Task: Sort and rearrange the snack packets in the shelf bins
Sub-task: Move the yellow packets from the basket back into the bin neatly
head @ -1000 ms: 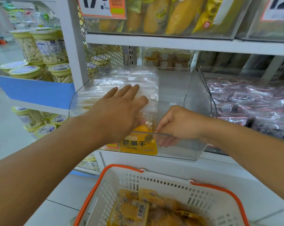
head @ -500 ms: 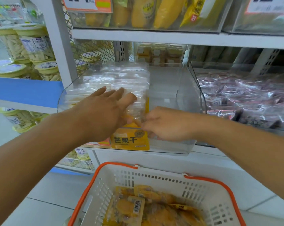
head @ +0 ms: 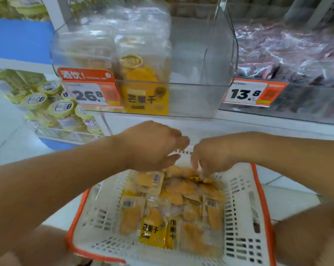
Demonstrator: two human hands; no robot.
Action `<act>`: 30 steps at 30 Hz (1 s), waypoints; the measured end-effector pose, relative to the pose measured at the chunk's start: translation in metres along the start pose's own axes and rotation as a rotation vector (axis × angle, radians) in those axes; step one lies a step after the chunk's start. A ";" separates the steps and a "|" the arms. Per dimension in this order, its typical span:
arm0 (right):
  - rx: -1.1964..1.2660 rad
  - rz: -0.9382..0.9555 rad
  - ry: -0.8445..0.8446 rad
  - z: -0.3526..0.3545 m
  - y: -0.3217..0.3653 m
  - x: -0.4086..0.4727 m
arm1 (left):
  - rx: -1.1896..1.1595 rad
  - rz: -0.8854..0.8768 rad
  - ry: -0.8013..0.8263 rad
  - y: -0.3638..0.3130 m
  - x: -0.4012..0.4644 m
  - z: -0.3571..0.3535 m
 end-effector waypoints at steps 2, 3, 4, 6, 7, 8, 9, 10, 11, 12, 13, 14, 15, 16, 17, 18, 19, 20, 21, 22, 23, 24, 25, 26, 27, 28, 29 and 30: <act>-0.052 -0.090 0.066 -0.059 -0.027 0.038 | 0.053 0.194 0.573 0.001 -0.009 -0.088; -0.022 -0.108 0.072 -0.086 -0.037 0.050 | 0.039 0.294 0.697 0.003 -0.017 -0.125; 0.043 -0.128 0.063 -0.112 -0.047 0.059 | -0.012 0.419 0.706 0.006 -0.025 -0.157; 0.176 -0.182 -0.042 -0.154 -0.058 0.071 | -0.205 0.708 0.625 0.008 -0.047 -0.210; 0.211 -0.211 -0.109 -0.171 -0.059 0.077 | -0.310 0.833 0.607 0.004 -0.058 -0.232; 0.236 -0.242 -0.183 -0.187 -0.061 0.083 | -0.411 0.930 0.606 0.000 -0.066 -0.252; 0.271 -0.277 -0.267 -0.199 -0.061 0.089 | -0.492 1.003 0.616 -0.004 -0.072 -0.269; 0.319 -0.309 -0.353 -0.210 -0.059 0.095 | -0.553 1.051 0.632 -0.008 -0.075 -0.281; 0.340 -0.341 -0.424 -0.215 -0.057 0.101 | -0.602 1.074 0.646 -0.012 -0.075 -0.291; 0.332 -0.360 -0.480 -0.217 -0.054 0.108 | -0.639 1.070 0.647 -0.015 -0.073 -0.298; 0.274 -0.369 -0.513 -0.215 -0.052 0.113 | -0.649 1.045 0.629 -0.019 -0.070 -0.301; 0.203 -0.373 -0.521 -0.212 -0.051 0.119 | -0.625 1.028 0.580 -0.022 -0.065 -0.301; 0.134 -0.372 -0.512 -0.209 -0.049 0.124 | -0.583 1.046 0.501 -0.023 -0.062 -0.299; 0.077 -0.373 -0.497 -0.207 -0.048 0.131 | -0.576 1.093 0.411 -0.023 -0.059 -0.297; 0.072 -0.392 -0.464 -0.204 -0.048 0.135 | -0.604 1.152 0.322 -0.021 -0.056 -0.293; 0.108 -0.417 -0.454 -0.200 -0.051 0.137 | -0.619 1.200 0.258 -0.018 -0.051 -0.293; 0.203 -0.432 -0.490 -0.194 -0.056 0.139 | -0.581 1.193 0.248 -0.014 -0.044 -0.295; 0.322 -0.406 -0.556 -0.185 -0.062 0.141 | -0.509 1.132 0.272 -0.012 -0.036 -0.296; 0.451 -0.358 -0.638 -0.169 -0.066 0.140 | -0.449 1.048 0.307 -0.011 -0.026 -0.298; 0.562 -0.296 -0.708 -0.152 -0.069 0.138 | -0.417 0.977 0.344 -0.011 -0.017 -0.301; 0.653 -0.234 -0.745 -0.134 -0.072 0.135 | -0.412 0.935 0.386 -0.010 -0.011 -0.304; 0.716 -0.185 -0.753 -0.119 -0.075 0.133 | -0.418 0.907 0.406 -0.010 -0.007 -0.306; 0.743 -0.152 -0.740 -0.108 -0.075 0.130 | -0.429 0.883 0.382 -0.010 -0.005 -0.308; 0.743 -0.125 -0.728 -0.100 -0.074 0.128 | -0.431 0.876 0.319 -0.009 -0.006 -0.308; 0.729 -0.110 -0.721 -0.097 -0.075 0.125 | -0.444 0.884 0.227 -0.006 -0.009 -0.303; 0.716 -0.098 -0.715 -0.096 -0.075 0.122 | -0.506 0.912 0.114 -0.003 -0.011 -0.296; 0.727 -0.087 -0.695 -0.099 -0.075 0.120 | -0.603 0.972 0.026 0.002 -0.013 -0.288; 0.785 -0.075 -0.660 -0.104 -0.077 0.118 | -0.733 1.039 -0.030 0.007 -0.012 -0.280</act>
Point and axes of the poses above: each hand's wrist, its own x-axis towards the middle knuckle, its own z-axis out of the back of the hand, y = z × x, the point moved 4 cm from there along x, towards the middle knuckle, and after that the axes turned 11 degrees about z, right-handed, at the moved point
